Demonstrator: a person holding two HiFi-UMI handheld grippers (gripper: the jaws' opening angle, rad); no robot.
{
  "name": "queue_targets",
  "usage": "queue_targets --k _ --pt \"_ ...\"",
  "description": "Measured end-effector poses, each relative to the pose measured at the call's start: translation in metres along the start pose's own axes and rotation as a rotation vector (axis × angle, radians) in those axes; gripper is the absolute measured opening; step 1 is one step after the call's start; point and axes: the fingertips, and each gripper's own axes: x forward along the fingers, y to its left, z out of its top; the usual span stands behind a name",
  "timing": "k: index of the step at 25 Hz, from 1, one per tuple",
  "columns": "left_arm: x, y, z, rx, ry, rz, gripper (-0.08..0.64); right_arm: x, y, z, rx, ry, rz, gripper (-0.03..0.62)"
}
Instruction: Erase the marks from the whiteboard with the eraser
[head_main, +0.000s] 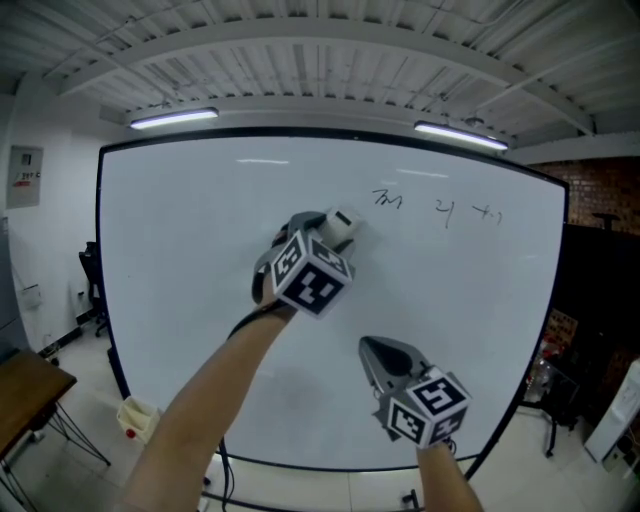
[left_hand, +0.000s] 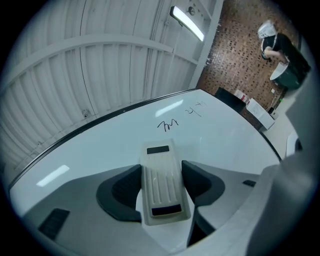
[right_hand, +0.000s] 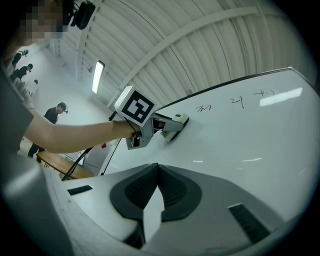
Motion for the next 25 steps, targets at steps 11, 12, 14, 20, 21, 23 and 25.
queue_targets --k 11,12,14,20,21,23,25 --pt "-0.004 0.057 0.006 -0.085 -0.031 0.066 0.259 0.002 0.0 -0.008 0.009 0.012 -0.016 -0.005" --pt "-0.006 0.068 0.006 -0.094 -0.034 0.084 0.259 0.002 -0.001 -0.009 0.01 0.012 -0.018 -0.005" --pt "-0.012 0.092 0.005 -0.124 -0.041 0.121 0.259 0.003 -0.002 -0.009 0.011 0.013 -0.022 -0.005" --pt "-0.017 0.106 0.002 -0.204 -0.069 0.124 0.259 0.005 0.001 -0.01 0.014 0.007 -0.025 -0.005" --pt "-0.017 0.106 0.003 -0.202 -0.075 0.127 0.259 0.005 0.001 -0.011 0.013 0.006 -0.024 -0.005" --pt "-0.018 0.106 0.003 -0.209 -0.082 0.127 0.259 0.004 0.001 -0.011 0.014 0.006 -0.027 -0.005" --pt "-0.021 0.107 0.004 -0.221 -0.084 0.127 0.259 0.002 0.003 -0.011 0.016 0.008 -0.033 -0.005"
